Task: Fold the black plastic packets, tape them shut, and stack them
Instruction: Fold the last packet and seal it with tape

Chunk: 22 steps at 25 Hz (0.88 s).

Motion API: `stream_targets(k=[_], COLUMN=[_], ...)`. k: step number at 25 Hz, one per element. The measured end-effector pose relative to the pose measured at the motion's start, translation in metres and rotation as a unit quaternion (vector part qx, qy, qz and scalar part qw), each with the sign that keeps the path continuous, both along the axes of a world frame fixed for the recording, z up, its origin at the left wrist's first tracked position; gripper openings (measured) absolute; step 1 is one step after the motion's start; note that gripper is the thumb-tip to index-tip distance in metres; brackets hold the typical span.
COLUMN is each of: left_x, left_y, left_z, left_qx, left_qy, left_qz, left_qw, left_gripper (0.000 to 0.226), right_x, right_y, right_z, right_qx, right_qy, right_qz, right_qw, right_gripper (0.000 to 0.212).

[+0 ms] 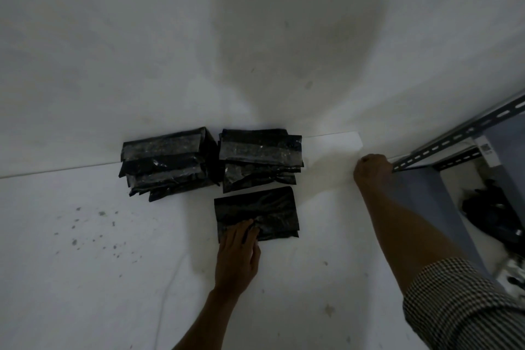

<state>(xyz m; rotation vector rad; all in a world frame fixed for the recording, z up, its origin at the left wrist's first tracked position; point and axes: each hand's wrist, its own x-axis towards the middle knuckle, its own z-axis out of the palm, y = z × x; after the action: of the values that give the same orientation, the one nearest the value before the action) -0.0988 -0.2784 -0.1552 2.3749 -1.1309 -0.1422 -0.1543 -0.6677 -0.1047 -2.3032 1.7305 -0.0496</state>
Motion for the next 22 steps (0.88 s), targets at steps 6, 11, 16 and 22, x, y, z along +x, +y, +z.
stream_targets(k=[6, 11, 16, 22], left_x=[0.0, 0.002, 0.004, 0.013], left_y=[0.001, -0.001, 0.006, 0.017], left_z=[-0.002, 0.009, 0.02, 0.033], left_qx=[0.0, 0.005, -0.007, -0.043], left_qy=[-0.007, -0.005, 0.007, 0.022], left_qz=[-0.001, -0.008, -0.034, -0.024], left_qw=[1.0, 1.0, 0.999, 0.999], left_gripper=[0.035, 0.035, 0.039, 0.036], right_x=[0.005, 0.015, 0.009, -0.015], right_y=[-0.003, 0.036, 0.101, 0.162], right_z=[0.004, 0.029, 0.057, 0.106], right_qx=[0.032, -0.01, -0.07, -0.088], right_qy=[-0.034, -0.225, -0.443, -0.552], right_qz=[-0.029, -0.1, -0.014, -0.026], right_qw=[0.999, 0.969, 0.894, 0.829], right_gripper=[0.023, 0.021, 0.016, 0.007])
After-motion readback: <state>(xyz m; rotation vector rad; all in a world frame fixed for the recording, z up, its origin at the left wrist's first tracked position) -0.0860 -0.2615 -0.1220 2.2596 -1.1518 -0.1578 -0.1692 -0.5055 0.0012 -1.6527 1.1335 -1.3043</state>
